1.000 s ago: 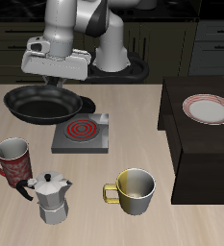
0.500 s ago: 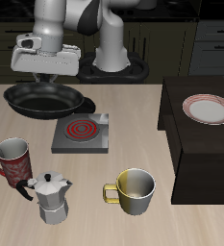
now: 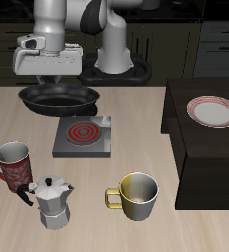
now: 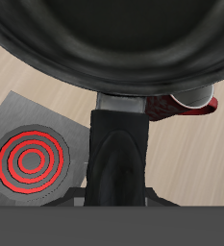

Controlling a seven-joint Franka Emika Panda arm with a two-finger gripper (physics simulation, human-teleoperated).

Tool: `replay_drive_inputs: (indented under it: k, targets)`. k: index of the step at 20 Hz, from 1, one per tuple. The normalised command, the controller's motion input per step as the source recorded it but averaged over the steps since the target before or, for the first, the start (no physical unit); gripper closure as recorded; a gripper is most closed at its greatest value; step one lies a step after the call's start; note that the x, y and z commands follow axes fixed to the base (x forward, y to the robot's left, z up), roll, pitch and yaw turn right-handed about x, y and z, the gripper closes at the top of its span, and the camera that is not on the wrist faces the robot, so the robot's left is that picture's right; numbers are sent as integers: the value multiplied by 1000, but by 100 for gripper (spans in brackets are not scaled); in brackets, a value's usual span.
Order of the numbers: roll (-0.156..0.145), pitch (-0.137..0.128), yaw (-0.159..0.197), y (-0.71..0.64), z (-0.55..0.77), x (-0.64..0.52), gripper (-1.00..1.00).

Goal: Place the frying pan on the top layer of the shelf and turn off the stove

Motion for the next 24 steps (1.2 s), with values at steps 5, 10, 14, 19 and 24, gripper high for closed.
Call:
replay_drive_inputs:
  k: [5, 10, 14, 19, 24]
  targets:
    - [28, -5, 185, 146, -96, 79, 100]
    - [33, 4, 116, 130, -96, 26, 100]
    - [42, 83, 203, 102, -102, 91, 100]
    - [-76, -3, 305, -26, -73, 121, 100]
    - [15, 77, 175, 97, -183, 44, 100]
